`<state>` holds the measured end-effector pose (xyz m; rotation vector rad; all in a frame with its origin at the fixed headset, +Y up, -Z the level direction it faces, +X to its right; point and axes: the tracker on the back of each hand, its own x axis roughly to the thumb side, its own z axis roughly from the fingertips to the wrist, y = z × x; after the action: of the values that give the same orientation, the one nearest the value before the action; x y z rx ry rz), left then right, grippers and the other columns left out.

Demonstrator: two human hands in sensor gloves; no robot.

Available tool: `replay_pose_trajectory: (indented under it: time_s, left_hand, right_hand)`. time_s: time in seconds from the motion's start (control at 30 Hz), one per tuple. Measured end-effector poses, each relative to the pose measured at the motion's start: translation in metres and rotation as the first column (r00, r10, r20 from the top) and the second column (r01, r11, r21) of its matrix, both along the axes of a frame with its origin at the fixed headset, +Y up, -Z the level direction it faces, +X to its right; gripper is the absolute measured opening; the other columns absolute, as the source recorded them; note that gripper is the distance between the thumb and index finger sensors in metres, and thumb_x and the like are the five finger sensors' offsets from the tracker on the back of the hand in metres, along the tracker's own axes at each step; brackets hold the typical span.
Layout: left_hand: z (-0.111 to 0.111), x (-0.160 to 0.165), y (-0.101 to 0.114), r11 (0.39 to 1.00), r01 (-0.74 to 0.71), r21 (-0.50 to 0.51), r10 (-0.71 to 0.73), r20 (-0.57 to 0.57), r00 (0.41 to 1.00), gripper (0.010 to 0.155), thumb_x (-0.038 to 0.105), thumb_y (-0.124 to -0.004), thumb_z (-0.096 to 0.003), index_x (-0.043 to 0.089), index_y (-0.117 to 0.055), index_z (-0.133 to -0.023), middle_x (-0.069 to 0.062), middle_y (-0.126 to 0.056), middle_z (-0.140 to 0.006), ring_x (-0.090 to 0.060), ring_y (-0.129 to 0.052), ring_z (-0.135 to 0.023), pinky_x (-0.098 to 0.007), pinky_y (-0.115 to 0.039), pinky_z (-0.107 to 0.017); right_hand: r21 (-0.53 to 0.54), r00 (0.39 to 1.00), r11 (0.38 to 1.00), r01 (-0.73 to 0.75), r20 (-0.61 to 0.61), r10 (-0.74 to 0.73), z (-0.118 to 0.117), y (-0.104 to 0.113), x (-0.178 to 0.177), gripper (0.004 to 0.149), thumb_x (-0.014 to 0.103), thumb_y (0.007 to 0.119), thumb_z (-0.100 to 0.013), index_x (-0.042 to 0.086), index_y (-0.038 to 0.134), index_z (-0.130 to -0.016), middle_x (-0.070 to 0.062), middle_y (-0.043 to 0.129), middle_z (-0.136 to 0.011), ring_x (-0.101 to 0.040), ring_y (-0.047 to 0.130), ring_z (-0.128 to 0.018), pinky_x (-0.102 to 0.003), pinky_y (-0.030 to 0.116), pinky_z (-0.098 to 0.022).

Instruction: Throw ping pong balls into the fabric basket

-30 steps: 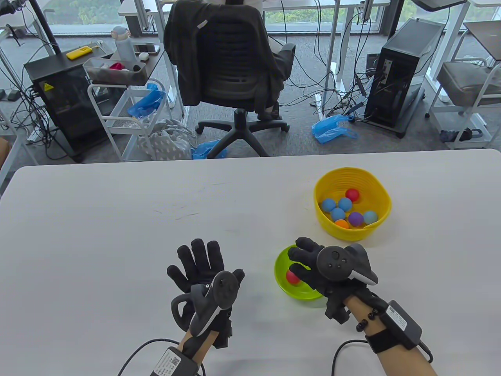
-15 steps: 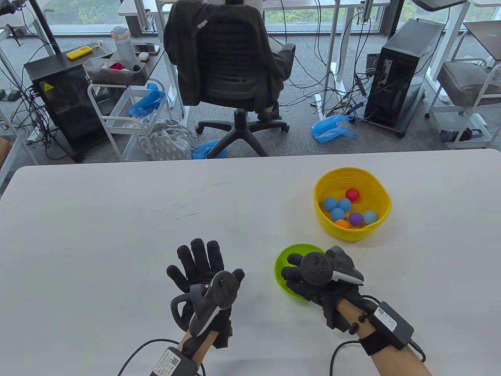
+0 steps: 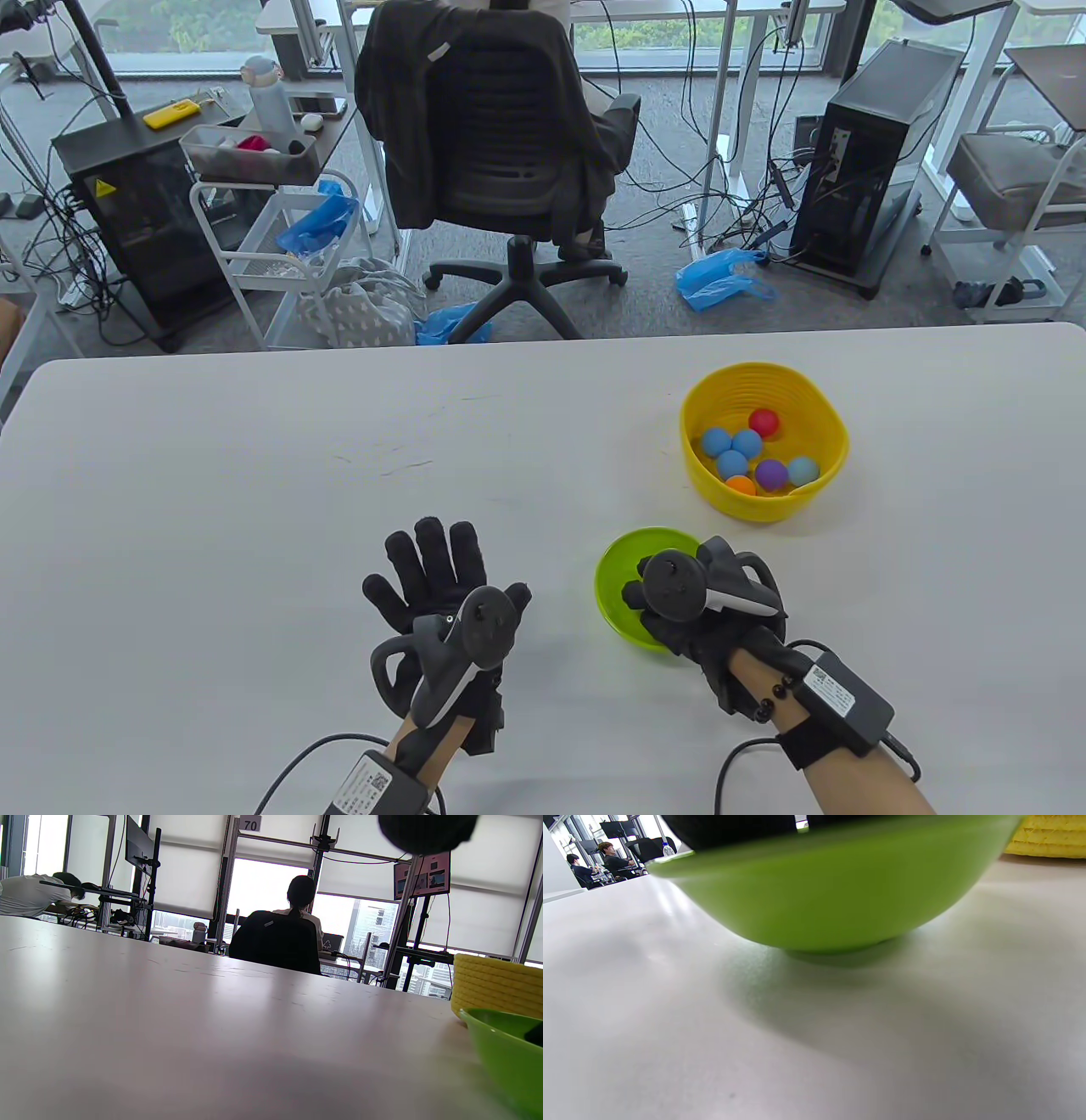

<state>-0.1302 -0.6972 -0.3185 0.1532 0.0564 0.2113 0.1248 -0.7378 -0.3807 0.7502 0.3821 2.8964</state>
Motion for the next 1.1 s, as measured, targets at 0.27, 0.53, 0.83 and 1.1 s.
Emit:
replay_pose_trajectory:
  time_s: [0.27, 0.53, 0.83, 1.1]
  left_hand:
    - [0.0, 0.0, 0.0, 1.0, 0.002, -0.005, -0.002, 0.0, 1.0, 0.089, 0.058, -0.071, -0.0518, 0.015, -0.028, -0.117, -0.018, -0.009, -0.124, -0.05, -0.003, -0.11, -0.079, -0.005, -0.068]
    - [0.0, 0.001, 0.0, 1.0, 0.002, 0.0, -0.002, 0.0, 1.0, 0.089, 0.058, -0.071, -0.0518, 0.015, -0.027, -0.117, -0.018, -0.009, -0.124, -0.05, -0.003, -0.11, -0.079, -0.005, -0.068]
    - [0.0, 0.001, 0.0, 1.0, 0.002, 0.0, -0.002, -0.001, 1.0, 0.089, 0.058, -0.071, -0.0518, 0.015, -0.027, -0.117, -0.018, -0.009, -0.124, -0.051, -0.003, -0.11, -0.079, -0.005, -0.068]
    - [0.0, 0.002, 0.0, 1.0, 0.013, -0.005, -0.013, -0.005, 1.0, 0.089, 0.058, -0.07, -0.0519, 0.015, -0.027, -0.117, -0.018, -0.009, -0.124, -0.051, -0.003, -0.11, -0.079, -0.005, -0.068]
  right_hand:
    - [0.072, 0.987, 0.984, 0.162, 0.004, -0.163, 0.003, 0.02, 0.017, 0.051, 0.029, 0.085, -0.052, 0.018, 0.072, -0.1, -0.023, 0.07, -0.105, -0.045, 0.092, -0.075, -0.055, 0.08, -0.055]
    - [0.103, 0.864, 0.861, 0.498, 0.032, -0.503, 0.003, 0.044, 0.053, 0.053, 0.034, 0.084, -0.052, 0.016, 0.073, -0.1, -0.023, 0.076, -0.1, -0.04, 0.098, -0.064, -0.05, 0.086, -0.047]
    - [0.23, 0.547, 0.574, 0.786, 0.176, -0.819, -0.006, 0.053, 0.11, 0.054, 0.038, 0.084, -0.052, 0.013, 0.074, -0.099, -0.022, 0.08, -0.096, -0.036, 0.102, -0.056, -0.045, 0.091, -0.04]
    - [0.284, 0.211, 0.314, 0.906, 0.34, -0.917, -0.016, 0.048, 0.149, 0.055, 0.04, 0.079, -0.057, 0.012, 0.067, -0.103, -0.022, 0.075, -0.1, -0.033, 0.102, -0.06, -0.041, 0.091, -0.043]
